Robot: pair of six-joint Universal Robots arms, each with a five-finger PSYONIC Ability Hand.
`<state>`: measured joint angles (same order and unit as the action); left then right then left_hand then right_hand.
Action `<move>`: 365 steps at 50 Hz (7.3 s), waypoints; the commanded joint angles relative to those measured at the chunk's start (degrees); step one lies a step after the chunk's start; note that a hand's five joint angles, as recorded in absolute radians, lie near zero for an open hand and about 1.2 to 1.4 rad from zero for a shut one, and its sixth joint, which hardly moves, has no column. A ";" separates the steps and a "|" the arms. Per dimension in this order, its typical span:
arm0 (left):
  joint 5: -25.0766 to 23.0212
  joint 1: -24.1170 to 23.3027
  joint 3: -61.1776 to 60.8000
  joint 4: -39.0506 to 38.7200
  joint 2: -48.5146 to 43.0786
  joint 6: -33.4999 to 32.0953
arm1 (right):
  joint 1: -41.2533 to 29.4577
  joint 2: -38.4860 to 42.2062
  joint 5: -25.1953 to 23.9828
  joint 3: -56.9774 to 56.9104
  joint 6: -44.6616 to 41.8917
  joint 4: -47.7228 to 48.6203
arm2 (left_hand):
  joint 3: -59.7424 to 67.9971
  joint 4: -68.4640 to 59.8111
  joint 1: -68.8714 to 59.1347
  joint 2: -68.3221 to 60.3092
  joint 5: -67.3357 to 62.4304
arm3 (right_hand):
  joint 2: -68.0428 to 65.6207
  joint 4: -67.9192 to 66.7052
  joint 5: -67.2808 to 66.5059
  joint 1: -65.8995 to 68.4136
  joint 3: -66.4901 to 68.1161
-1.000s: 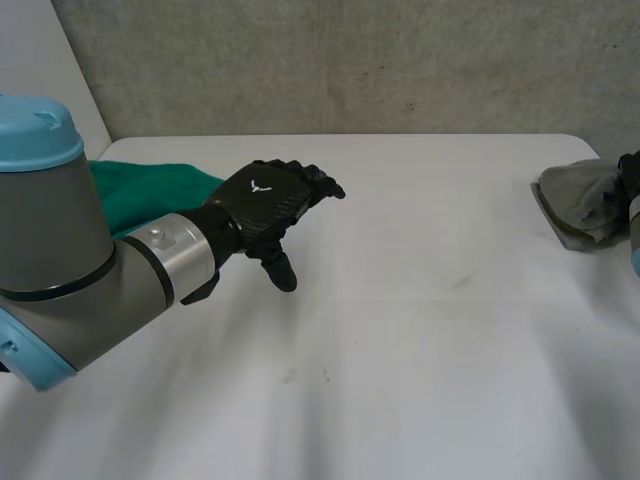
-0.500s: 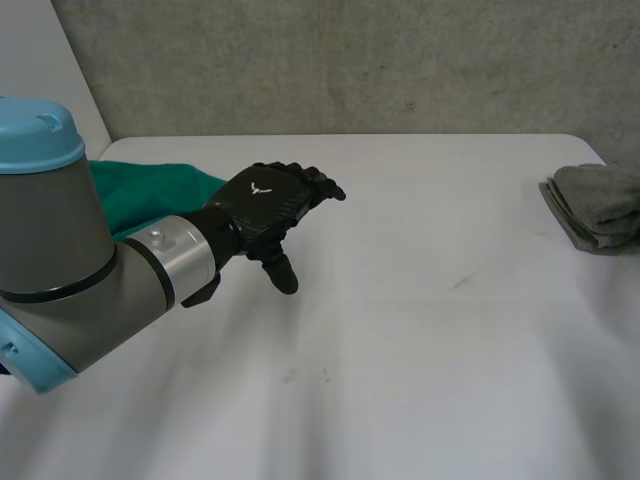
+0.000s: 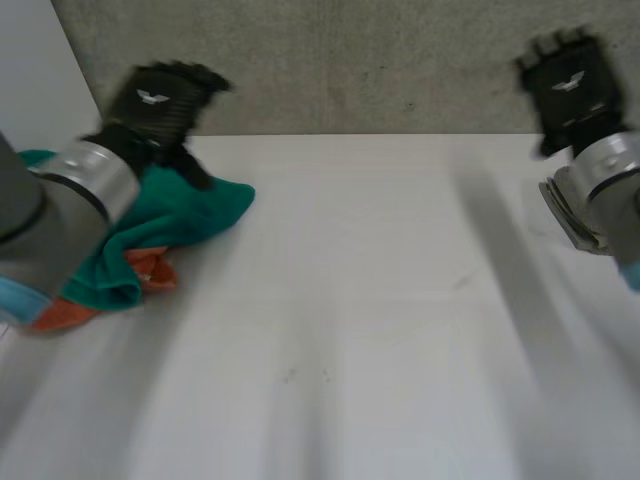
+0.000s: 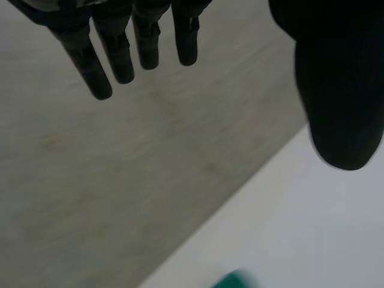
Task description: Fold the laundry.
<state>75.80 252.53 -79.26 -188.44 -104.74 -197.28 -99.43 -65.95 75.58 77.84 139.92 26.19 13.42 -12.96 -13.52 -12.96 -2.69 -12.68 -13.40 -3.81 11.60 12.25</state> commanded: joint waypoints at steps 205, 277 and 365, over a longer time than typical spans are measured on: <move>18.94 -26.47 -5.38 -6.86 0.50 0.76 | -4.63 -0.32 -5.45 24.56 44.13 -21.10 | 66.58 -67.04 -66.48 -67.04 -67.31 | -52.27 -51.55 -51.14 53.36 52.71; 18.42 -14.26 -11.53 -7.38 12.81 1.11 | 2.31 8.02 -1.22 10.05 3.61 -24.00 | 66.58 -67.04 -66.48 -67.04 -67.31 | -14.04 -13.32 -12.91 15.12 14.47; 21.14 -5.29 3.34 -28.56 -24.19 -18.31 | -4.28 15.05 8.53 -2.17 -16.34 4.41 | 66.58 -67.04 -66.48 -67.04 -67.31 | -67.32 -66.60 -66.19 68.40 67.75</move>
<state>96.96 247.19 -68.22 -217.29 -126.33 -215.46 -104.08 -55.01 84.82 68.23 122.15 37.11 68.44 -68.84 -64.78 -68.71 -56.21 -67.31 -68.06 -57.02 56.98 67.66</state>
